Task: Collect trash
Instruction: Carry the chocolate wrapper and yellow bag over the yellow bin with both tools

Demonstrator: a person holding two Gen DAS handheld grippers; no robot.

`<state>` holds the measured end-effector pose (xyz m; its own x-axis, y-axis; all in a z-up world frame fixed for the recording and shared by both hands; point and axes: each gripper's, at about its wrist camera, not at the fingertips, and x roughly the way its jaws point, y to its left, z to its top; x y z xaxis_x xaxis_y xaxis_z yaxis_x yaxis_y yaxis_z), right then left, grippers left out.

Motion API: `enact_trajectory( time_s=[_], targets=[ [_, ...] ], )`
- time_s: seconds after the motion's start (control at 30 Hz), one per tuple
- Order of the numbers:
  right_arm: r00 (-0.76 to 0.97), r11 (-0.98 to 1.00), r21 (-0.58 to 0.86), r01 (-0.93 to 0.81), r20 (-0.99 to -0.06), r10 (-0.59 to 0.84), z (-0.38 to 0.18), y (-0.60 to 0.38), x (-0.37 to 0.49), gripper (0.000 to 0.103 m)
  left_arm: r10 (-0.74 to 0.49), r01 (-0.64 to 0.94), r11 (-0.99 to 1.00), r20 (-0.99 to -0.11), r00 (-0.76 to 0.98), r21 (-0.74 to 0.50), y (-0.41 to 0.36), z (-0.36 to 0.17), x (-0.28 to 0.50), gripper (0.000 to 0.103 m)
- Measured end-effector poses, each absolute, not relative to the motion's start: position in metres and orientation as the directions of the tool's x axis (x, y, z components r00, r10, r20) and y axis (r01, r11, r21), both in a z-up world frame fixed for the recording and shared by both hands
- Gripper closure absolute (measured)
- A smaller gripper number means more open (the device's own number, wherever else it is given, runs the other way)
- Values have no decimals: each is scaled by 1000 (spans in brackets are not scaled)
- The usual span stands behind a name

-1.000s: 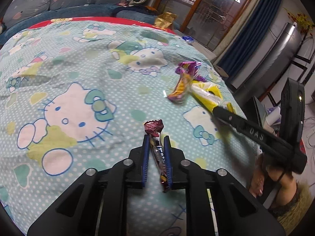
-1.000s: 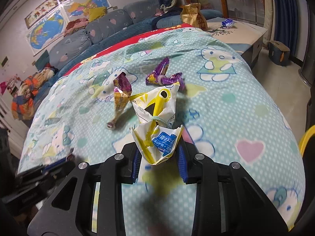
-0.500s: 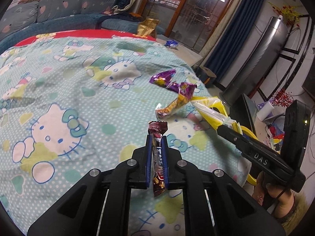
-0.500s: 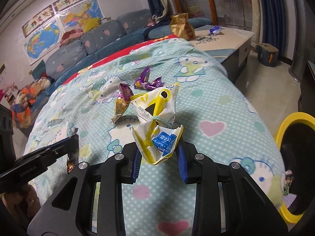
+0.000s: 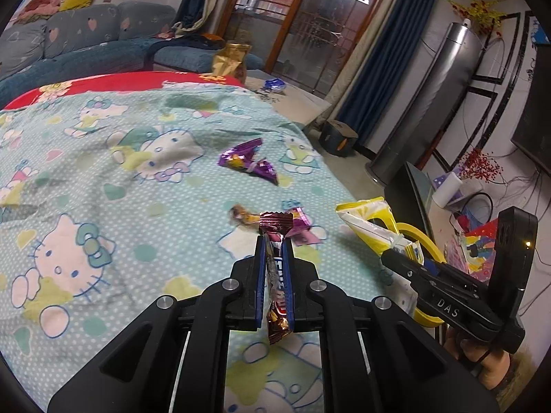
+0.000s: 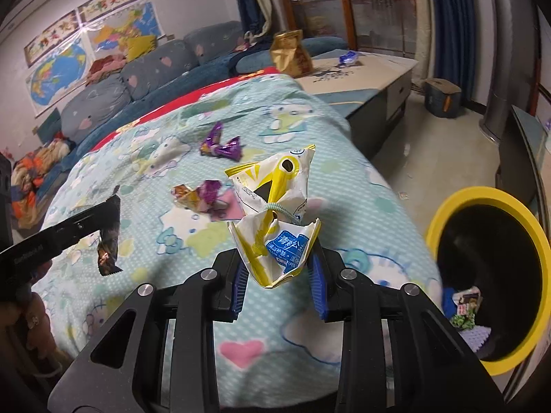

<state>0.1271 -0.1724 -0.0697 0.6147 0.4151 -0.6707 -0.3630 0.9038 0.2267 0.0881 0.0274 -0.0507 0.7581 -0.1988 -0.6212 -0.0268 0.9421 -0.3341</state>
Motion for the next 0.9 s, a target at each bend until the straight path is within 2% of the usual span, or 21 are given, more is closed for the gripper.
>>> enact_trajectory(
  time_s=[0.9],
  targets=[
    [714,950,245,-192,-630,306,-52,-268,117,78,-338,190,932,-552,762,-307,-62,-17,120,94]
  ],
)
